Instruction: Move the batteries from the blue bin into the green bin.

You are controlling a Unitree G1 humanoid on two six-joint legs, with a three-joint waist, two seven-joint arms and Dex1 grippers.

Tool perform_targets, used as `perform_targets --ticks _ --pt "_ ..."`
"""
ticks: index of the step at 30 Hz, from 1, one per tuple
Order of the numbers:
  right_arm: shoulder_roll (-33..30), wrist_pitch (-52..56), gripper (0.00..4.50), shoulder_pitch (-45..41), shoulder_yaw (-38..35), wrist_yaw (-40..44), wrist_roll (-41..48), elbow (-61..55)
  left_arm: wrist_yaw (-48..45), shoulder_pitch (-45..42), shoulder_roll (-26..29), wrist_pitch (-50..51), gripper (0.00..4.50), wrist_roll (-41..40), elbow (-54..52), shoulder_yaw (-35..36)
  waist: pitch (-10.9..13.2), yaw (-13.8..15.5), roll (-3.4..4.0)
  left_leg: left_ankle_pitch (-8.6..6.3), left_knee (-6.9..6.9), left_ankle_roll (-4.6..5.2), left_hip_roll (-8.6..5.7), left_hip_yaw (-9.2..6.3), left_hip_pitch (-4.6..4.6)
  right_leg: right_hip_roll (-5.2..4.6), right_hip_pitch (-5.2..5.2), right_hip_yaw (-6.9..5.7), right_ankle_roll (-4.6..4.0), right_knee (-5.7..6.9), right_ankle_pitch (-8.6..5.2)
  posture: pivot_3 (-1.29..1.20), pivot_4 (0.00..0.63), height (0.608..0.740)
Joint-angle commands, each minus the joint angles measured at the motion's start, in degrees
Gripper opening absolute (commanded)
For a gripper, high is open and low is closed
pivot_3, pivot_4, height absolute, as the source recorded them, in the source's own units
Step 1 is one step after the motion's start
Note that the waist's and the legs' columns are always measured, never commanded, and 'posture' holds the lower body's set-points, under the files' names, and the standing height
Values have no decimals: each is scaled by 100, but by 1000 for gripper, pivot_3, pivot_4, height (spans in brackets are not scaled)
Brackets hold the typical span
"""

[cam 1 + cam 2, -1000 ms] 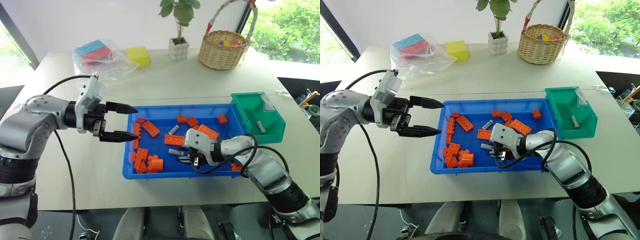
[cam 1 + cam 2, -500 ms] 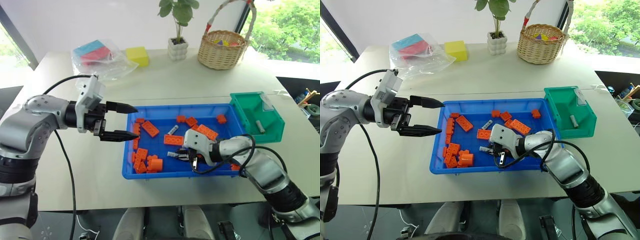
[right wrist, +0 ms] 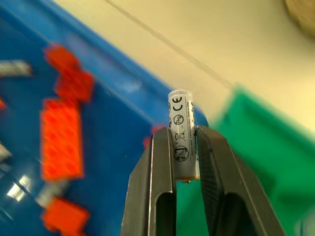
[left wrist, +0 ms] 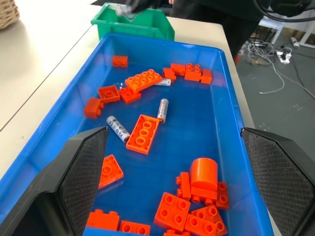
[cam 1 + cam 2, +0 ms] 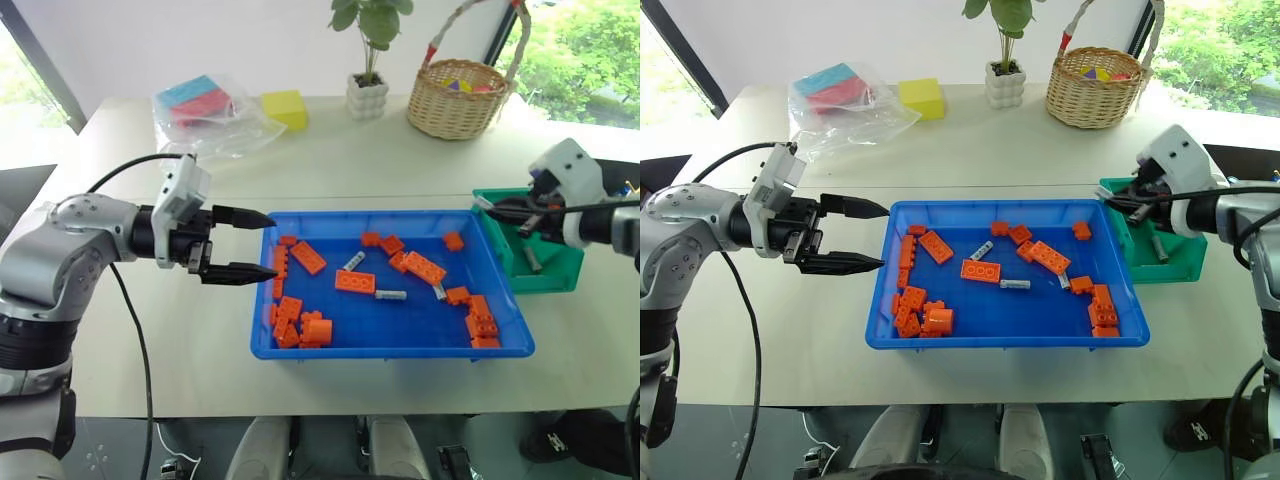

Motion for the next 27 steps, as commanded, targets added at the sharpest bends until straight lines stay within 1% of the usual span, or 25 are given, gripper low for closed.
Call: perform_targets --ticks 1,6,12,20,21,22,27 --pt "-165 -305 108 81 -260 -200 -156 170 30 -83 33 -105 4500 -23 -60 183 1 -21 2 0 1 0 1 0 1 1 0 1 0 1 0 0 150 702" --pt "-132 -549 108 182 -276 -536 -386 600 75 -99 54 -95 4500 -48 -81 214 1 -24 3 0 3 0 6 -2 3 5 0 1 0 4 0 0 150 702" --pt "-103 -917 108 274 -130 -674 -584 562 86 -81 77 -124 4500 -43 -20 250 1 -13 3 0 3 0 4 -1 2 5 0 1 1 3 0 0 150 702" --pt "-103 -1458 108 473 -3 -802 -923 812 117 -120 90 -83 4500 -61 -35 248 1 -9 2 1 4 0 3 -1 2 6 0 0 1 4 0 0 150 702" --pt "-103 -1460 608 441 -5 -788 -918 841 120 -121 92 -87 4500 -56 -34 247 1 -9 3 1 5 0 3 -1 2 6 0 1 1 4 0 0 150 702" --pt "-107 -1457 1198 407 -3 -773 -911 861 124 -121 92 -92 4500 -53 -34 248 1 -9 2 1 5 0 2 -1 2 6 0 1 1 4 1 0 150 702" --pt "-108 -1537 3687 253 110 -741 -957 874 116 -133 85 -138 4500 -28 5 246 1 -24 3 1 5 0 3 -1 3 7 1 1 1 4 0 0 150 702"
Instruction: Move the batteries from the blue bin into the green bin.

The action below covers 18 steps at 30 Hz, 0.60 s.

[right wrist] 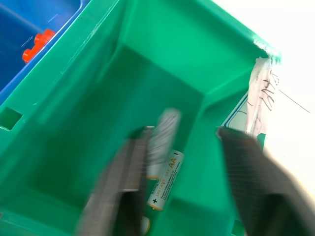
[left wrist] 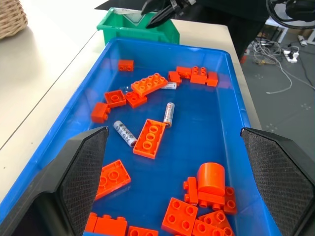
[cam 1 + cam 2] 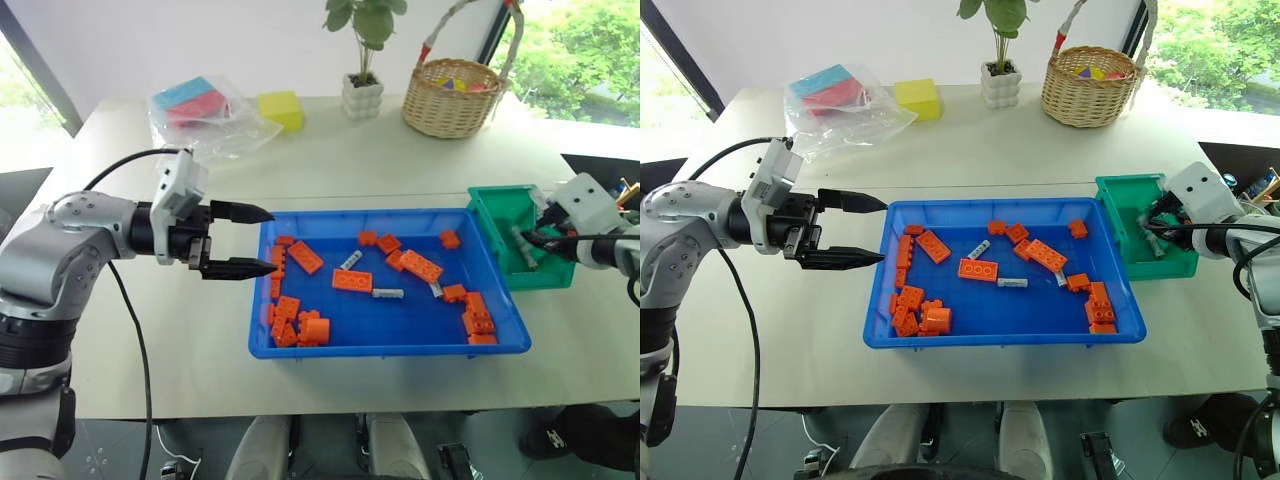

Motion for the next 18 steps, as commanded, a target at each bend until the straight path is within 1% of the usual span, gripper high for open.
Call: perform_targets --ticks 1,2,6,10,13,15,18 --pt "-104 -141 4239 -198 -27 39 -76 -80 -12 -95 68 -112 4500 -16 -10 211 0 0 0 0 0 0 0 0 0 0 0 0 0 0 0 0 150 702" --pt "-103 -134 4470 -214 -18 51 -76 -92 -14 -92 68 -123 4500 -10 -5 210 0 4 0 0 0 0 0 0 0 0 0 0 0 0 0 0 150 702" --pt "-111 -28 4470 -404 -22 134 6 -162 -18 -94 72 -155 4500 4 12 210 0 10 0 0 1 0 0 0 0 -1 0 0 0 0 0 0 150 702" --pt "-36 412 4470 -1123 -22 386 374 -459 -35 -84 94 -209 4500 15 41 222 3 -37 6 0 2 0 0 0 0 0 0 0 0 0 0 0 150 702" --pt "204 808 4470 -1830 92 607 794 -826 -43 -64 104 -239 4500 19 39 225 3 -107 6 0 -1 0 2 -3 0 2 -1 -1 1 1 0 0 150 702" --pt "331 926 4470 -2074 186 719 955 -1025 -38 -60 105 -242 4500 18 32 225 3 -105 5 0 -4 0 4 -4 1 3 -2 -1 1 2 0 0 150 702" --pt "712 930 4470 -2261 530 977 1262 -1501 -32 -31 116 -261 4500 25 18 246 2 -95 4 0 -3 0 3 -6 0 3 -1 -3 1 2 1 0 150 702"
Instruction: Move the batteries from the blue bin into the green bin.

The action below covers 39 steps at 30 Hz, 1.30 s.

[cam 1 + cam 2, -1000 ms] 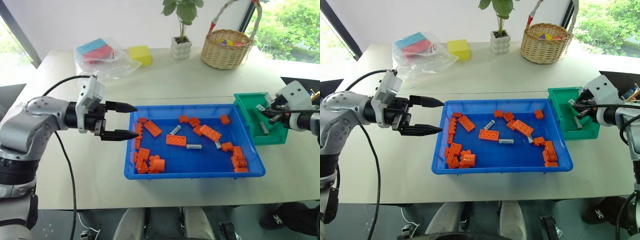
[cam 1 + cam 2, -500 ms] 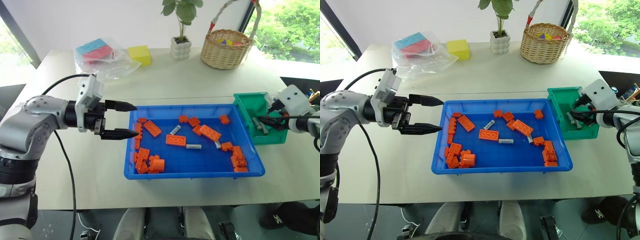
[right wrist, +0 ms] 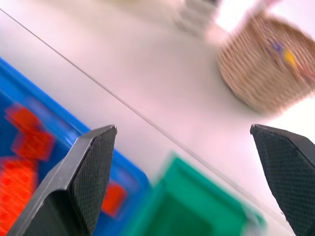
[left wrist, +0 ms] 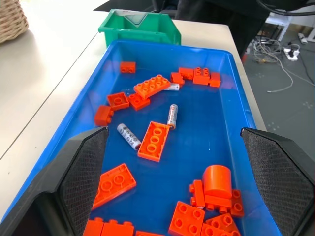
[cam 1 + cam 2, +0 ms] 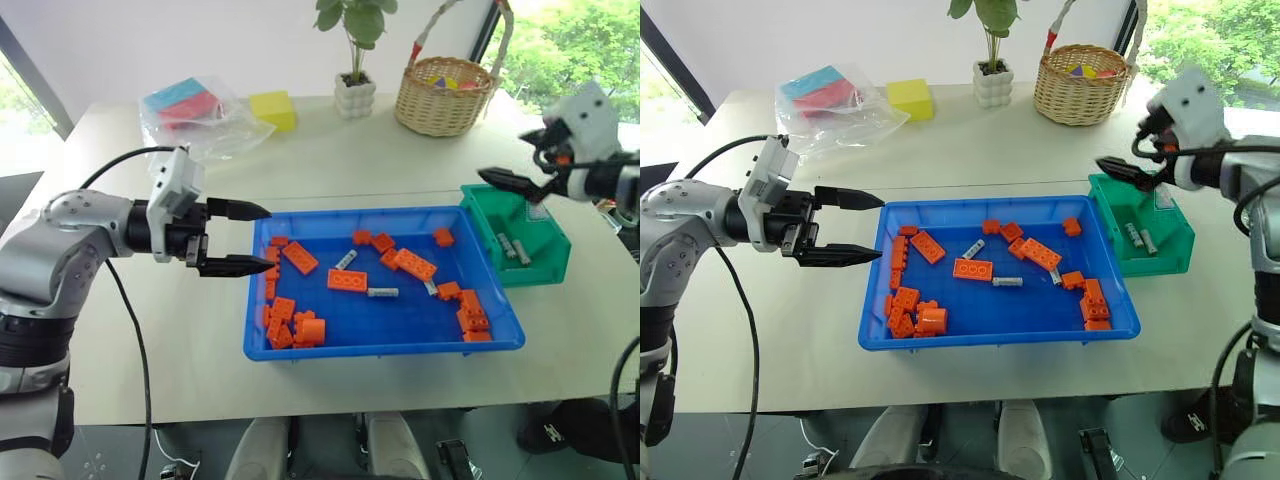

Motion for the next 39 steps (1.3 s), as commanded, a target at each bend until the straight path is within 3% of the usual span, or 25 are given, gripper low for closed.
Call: perform_targets --ticks 1,7,14,31,39 --pt "286 -20 4470 -120 326 270 334 -575 -6 -30 72 -129 4500 -8 -96 224 0 1 0 0 1 0 -1 0 0 -1 0 0 0 0 0 0 150 702" --pt "718 -626 4470 304 1196 496 95 -811 34 -20 70 -117 4500 -4 -110 257 0 28 -2 0 7 0 -6 -1 -2 -4 3 0 1 0 1 0 150 702" --pt "1060 -1406 4470 699 1711 631 -152 -835 53 6 95 -40 4500 -46 -196 276 0 -1 -2 1 10 -1 -6 -1 -1 -2 1 1 5 6 3 0 150 702" --pt "1493 -1184 4470 782 1877 227 -604 -712 99 1 65 86 4500 -129 -250 251 0 11 -2 1 12 -2 -7 -2 -1 -2 -1 1 4 11 3 0 150 702" --pt "1793 -1600 4470 437 2107 218 -945 133 34 -81 75 46 4500 -73 -142 153 0 -2 -2 2 10 -3 -7 -3 3 2 -1 1 3 14 3 0 150 702"
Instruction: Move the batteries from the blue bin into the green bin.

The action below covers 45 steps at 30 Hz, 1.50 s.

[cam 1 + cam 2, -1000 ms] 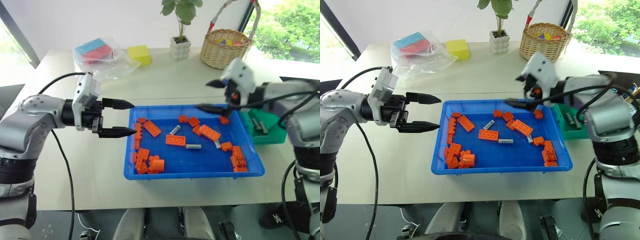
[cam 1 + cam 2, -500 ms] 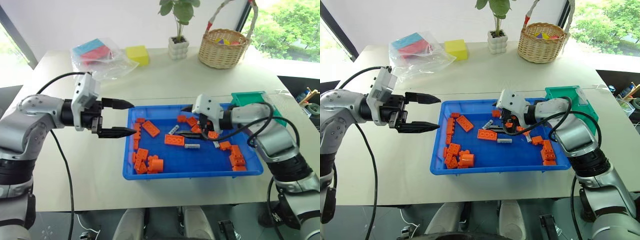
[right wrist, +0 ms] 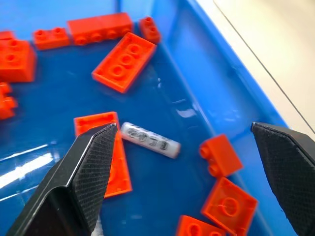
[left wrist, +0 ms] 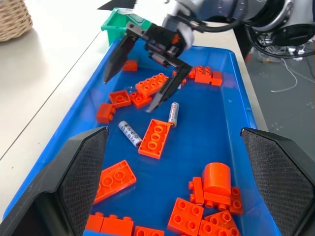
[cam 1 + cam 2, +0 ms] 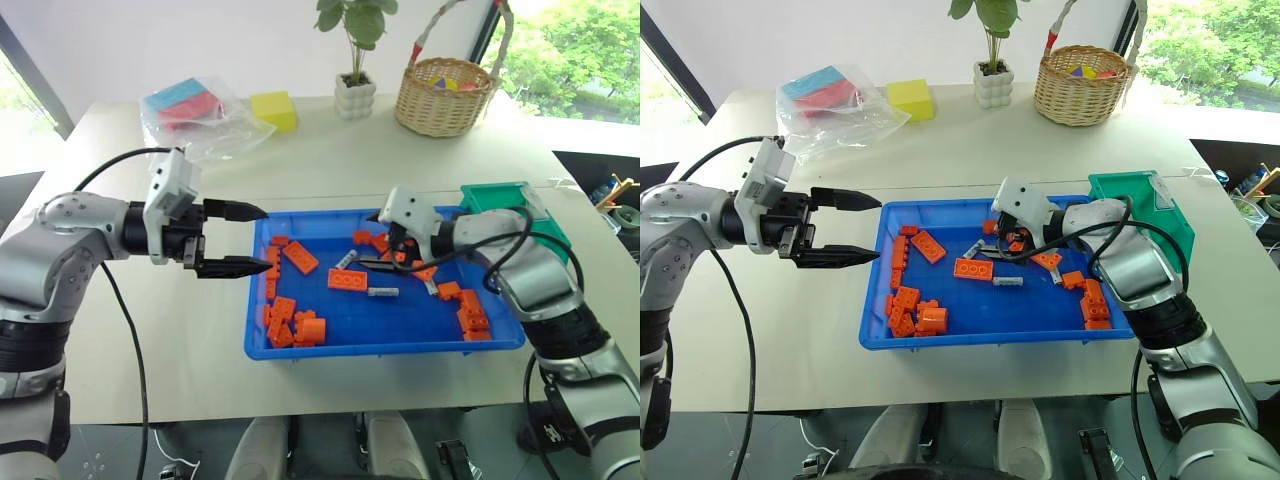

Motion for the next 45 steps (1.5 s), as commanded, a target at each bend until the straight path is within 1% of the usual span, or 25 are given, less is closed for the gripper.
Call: perform_targets --ticks 1,4,8,12,19,23,28,36,39,42,44,45 --pt "65 -721 4470 -144 149 114 -267 214 -51 -180 23 -33 4500 -14 -22 52 0 2 0 0 0 0 0 0 0 0 0 0 0 0 0 0 150 702" --pt "-55 -1738 4470 -358 400 483 -653 760 -67 -129 53 -41 4500 2 -65 64 0 -1 0 0 0 0 -1 2 0 -1 0 0 1 0 0 0 150 702" --pt "-42 -2619 4470 -818 566 1066 -859 1636 -78 -34 103 3 4500 -42 -162 127 0 -13 0 1 2 -2 -1 3 1 0 1 0 1 0 1 0 150 702" --pt "164 -3729 4470 -1452 777 1553 -1163 2933 -38 154 223 56 4500 -71 -284 241 0 -39 0 2 -1 -4 2 3 3 5 0 1 1 1 1 0 150 702" --pt "624 -5470 4470 -1986 998 1961 -1586 4605 153 572 342 209 4500 -229 -656 553 0 -37 0 6 -7 -11 4 0 9 9 2 3 0 3 1 0 150 702" --pt "834 -6008 4470 -2080 976 2127 -1647 5082 240 687 403 373 4500 -372 -782 678 0 -30 0 9 -7 -17 2 -1 9 8 2 4 -1 4 1 0 150 702" --pt "948 -6552 4470 -2094 984 2082 -1869 5546 257 754 500 597 4500 -608 -850 787 0 -34 0 13 -8 -25 2 -3 11 10 2 5 -1 6 1 0 150 702" --pt "1119 -6793 4470 -2130 933 2054 -1980 5933 293 770 578 388 4500 -439 -826 727 0 -39 -1 12 -12 -24 3 -3 28 13 13 9 -3 13 1 0 150 702" --pt "1188 -6742 3631 -2146 895 2096 -1991 5993 280 750 583 330 4500 -421 -803 700 0 -49 -1 13 -12 -25 3 -3 33 14 13 12 -5 22 1 0 150 702" --pt "1217 -6713 2117 -2149 888 2195 -2020 6050 277 720 563 296 4500 -396 -779 672 0 -49 -1 14 -12 -28 4 -3 35 16 10 14 -6 31 0 0 150 702" --pt "1221 -6743 958 -2140 892 2186 -2068 6072 285 711 546 286 4500 -392 -775 664 0 -45 -1 15 -11 -28 4 -3 35 16 9 14 -7 38 0 0 150 702" --pt "1226 -6725 472 -2135 894 2183 -2093 6080 290 709 535 276 4500 -391 -773 659 0 -44 -1 15 -11 -28 4 -3 35 16 8 15 -7 38 0 0 150 702"
